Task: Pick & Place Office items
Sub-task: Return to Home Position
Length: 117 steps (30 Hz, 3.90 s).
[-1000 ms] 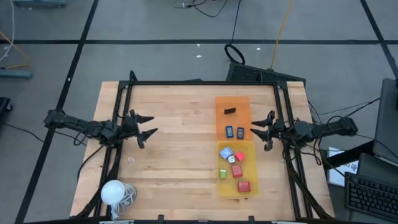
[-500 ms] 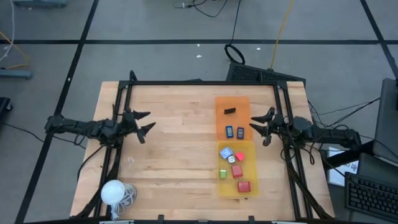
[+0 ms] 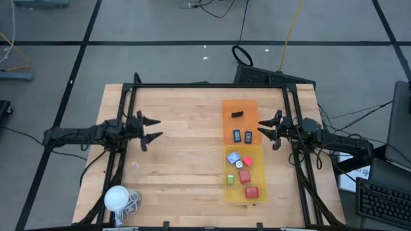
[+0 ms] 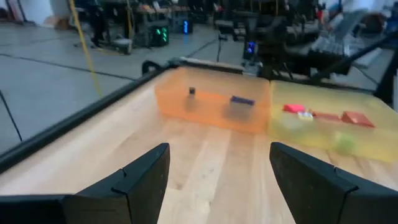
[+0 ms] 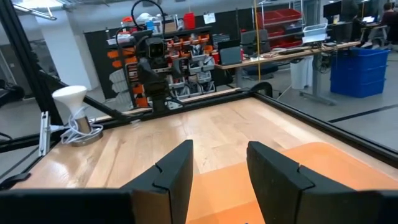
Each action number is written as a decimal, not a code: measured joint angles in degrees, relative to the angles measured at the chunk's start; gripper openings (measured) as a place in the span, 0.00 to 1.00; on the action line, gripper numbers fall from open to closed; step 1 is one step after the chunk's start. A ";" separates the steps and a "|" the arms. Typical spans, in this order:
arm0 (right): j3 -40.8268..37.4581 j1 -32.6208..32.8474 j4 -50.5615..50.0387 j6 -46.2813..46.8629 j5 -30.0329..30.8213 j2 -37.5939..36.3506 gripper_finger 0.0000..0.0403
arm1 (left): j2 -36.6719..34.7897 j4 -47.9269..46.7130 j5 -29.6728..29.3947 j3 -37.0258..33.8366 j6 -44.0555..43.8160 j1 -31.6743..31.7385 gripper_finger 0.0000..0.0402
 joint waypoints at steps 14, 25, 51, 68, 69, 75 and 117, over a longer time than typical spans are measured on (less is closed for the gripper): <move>-0.04 -0.01 -1.05 -0.11 -2.92 0.02 0.35 | 0.06 7.32 5.34 -4.95 0.62 2.02 0.68; -0.06 -0.01 -1.57 -6.10 -4.02 0.04 0.35 | 0.50 7.19 6.01 -4.99 1.43 2.00 0.68; -0.06 -0.01 3.92 -6.05 -4.20 0.07 0.35 | 0.50 8.72 6.03 -5.13 1.60 2.00 0.68; -0.06 -0.01 3.98 -6.04 -4.04 0.07 0.35 | 0.50 8.79 6.05 -5.10 1.57 2.00 0.68; -0.06 -0.01 3.98 -6.04 -4.05 0.07 0.35 | 0.50 8.79 6.05 -5.08 1.60 2.00 0.68; -0.06 -0.01 4.00 -6.04 -4.04 0.07 0.35 | 0.50 8.81 6.08 -5.04 1.58 2.00 0.68; -0.07 0.00 4.00 -6.03 -4.07 0.07 0.35 | 0.50 8.79 6.10 -5.04 1.57 2.00 0.68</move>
